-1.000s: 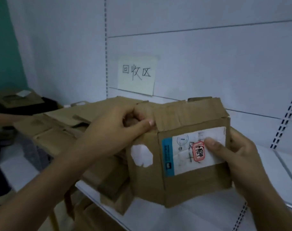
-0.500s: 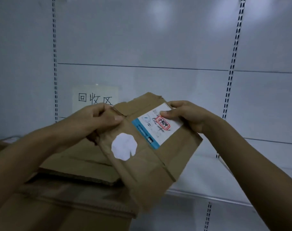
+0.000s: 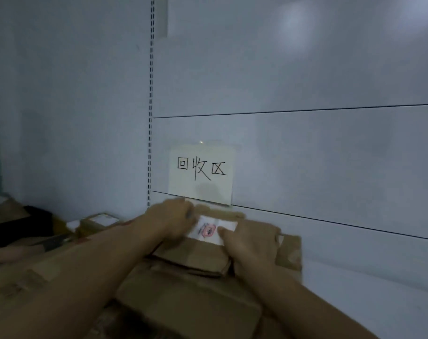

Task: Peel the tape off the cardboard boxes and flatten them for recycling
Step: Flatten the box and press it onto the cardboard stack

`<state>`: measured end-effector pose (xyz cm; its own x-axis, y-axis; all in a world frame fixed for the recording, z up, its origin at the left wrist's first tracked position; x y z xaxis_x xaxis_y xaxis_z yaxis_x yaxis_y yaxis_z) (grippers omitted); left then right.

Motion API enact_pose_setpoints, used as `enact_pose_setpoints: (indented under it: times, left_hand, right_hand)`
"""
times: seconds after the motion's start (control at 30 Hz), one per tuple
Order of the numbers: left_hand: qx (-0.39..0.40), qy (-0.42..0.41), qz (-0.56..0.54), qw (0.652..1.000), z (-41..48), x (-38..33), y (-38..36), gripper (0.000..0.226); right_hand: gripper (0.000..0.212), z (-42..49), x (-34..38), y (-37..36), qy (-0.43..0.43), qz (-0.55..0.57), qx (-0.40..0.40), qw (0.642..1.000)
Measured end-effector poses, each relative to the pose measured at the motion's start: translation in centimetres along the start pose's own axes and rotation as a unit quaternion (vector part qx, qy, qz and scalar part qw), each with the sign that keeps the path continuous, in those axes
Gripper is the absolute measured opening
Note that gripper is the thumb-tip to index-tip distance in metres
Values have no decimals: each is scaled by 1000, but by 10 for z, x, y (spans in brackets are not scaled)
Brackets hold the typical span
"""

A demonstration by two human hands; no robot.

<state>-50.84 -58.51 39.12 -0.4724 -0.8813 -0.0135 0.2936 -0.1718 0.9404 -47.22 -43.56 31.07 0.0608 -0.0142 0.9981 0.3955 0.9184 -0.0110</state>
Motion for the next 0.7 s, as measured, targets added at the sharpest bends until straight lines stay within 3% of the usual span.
enact_pose_setpoints:
  times: [0.07, 0.13, 0.2, 0.27, 0.33, 0.5, 0.63, 0.7]
  left_hand:
    - [89, 24, 17, 996, 2, 18, -65, 56]
    - [125, 50, -44, 990, 1, 25, -102, 59]
    - [116, 56, -84, 988, 6, 27, -106, 58]
    - [123, 55, -107, 985, 13, 28, -103, 55]
    - [142, 43, -100, 984, 18, 29, -104, 56]
    - [162, 26, -135, 977, 20, 24, -110, 54]
    - [158, 24, -126, 979, 36, 23, -115, 53]
    - [160, 28, -112, 980, 42, 28, -121, 57]
  right_hand:
    - [58, 7, -8, 4, 46, -134, -27, 990]
    - [79, 14, 22, 0, 180, -323, -42, 928]
    - [71, 17, 52, -35, 356, -460, 15, 813]
    - [48, 27, 54, -76, 402, -514, 137, 745]
    - [42, 41, 41, -97, 355, -535, 220, 735]
    - [69, 65, -16, -127, 231, -477, 349, 772]
    - [114, 99, -36, -132, 211, -486, 341, 777]
    - [109, 107, -37, -130, 210, -502, 319, 776]
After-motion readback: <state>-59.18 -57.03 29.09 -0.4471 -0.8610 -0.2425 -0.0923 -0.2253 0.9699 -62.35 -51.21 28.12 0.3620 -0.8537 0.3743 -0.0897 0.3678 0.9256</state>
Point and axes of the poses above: each hand's wrist, its own z-axis towards the middle knuckle, its own y-axis out of the back of the hand, x = y × z, the point moved 10 cm from there along z, towards the middle knuckle, and after that the axes turned 1 degree about y, right-handed, at the moved point
